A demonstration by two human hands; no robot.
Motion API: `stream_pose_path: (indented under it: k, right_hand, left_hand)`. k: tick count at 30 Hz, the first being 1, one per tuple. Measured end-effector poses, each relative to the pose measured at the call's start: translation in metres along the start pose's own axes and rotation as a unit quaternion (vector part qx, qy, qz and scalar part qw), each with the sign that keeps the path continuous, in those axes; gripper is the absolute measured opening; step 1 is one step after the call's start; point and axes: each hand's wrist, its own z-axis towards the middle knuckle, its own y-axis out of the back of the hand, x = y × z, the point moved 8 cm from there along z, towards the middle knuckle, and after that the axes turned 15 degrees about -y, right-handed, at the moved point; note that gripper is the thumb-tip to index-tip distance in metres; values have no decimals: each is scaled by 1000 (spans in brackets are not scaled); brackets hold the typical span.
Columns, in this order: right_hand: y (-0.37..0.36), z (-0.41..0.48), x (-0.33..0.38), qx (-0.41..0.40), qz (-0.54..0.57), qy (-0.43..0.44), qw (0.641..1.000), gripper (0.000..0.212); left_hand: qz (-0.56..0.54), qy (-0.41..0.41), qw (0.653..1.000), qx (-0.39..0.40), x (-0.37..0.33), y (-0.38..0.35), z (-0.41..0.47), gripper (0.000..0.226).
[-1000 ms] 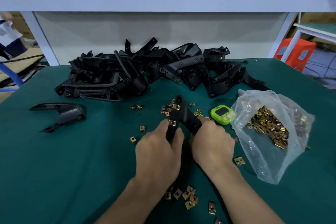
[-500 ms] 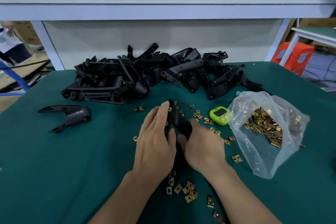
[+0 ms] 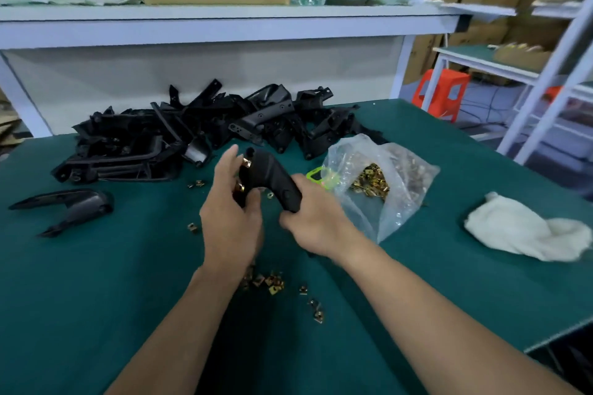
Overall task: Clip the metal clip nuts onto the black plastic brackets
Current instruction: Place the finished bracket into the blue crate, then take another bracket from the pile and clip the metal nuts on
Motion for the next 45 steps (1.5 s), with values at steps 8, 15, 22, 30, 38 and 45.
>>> stream_pose_path:
  k: [8,15,22,30,38,45]
  right_hand:
    - [100,-98,-52,14,227,-43,973,27]
    - [190,-215,-176,-136,249,-140,949,37]
    - [235,-350,-318,-356,-111,-407,834,77]
    - [261,-403,-393,-394,-290,-457,743,49]
    - [258,-421,-466,-414,-176,-558,698,49]
    - [228,-415,-463,-442,-154,-540,699,68]
  left_hand:
    - [-82,-124,977,151,-135,-75,13,21]
    - [-192,-166,902,348,-238,-211,-84,31]
    - [-174,-70,813,552,-271,-319,-251,41]
    - [-284,156,663,675,-289,-379,-362,60]
    - [-244,159,636,715,-277,-383,-389,86]
    - [-200,134,604,760,-266,-373,-419,91]
